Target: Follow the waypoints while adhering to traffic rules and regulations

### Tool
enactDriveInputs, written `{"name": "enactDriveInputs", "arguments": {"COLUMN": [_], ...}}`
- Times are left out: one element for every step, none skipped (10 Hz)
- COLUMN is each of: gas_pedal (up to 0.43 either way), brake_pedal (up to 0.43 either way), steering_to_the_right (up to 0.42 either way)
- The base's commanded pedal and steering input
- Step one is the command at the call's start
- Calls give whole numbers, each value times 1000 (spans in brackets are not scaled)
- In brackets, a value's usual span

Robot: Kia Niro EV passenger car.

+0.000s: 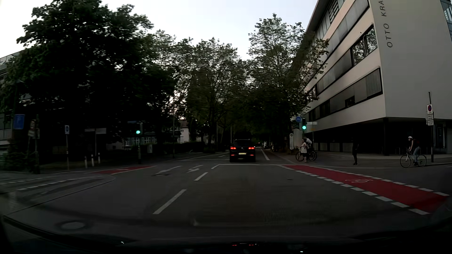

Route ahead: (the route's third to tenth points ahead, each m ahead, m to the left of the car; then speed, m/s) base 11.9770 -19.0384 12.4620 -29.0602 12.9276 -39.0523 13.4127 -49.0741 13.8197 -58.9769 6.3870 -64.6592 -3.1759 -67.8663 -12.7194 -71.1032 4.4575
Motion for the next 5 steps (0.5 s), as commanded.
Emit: {"name": "enactDriveInputs", "arguments": {"gas_pedal": [0, 0, 0, 0, 0], "brake_pedal": [165, 165, 128, 43, 0], "steering_to_the_right": [241, 281, 324, 370, 411]}}
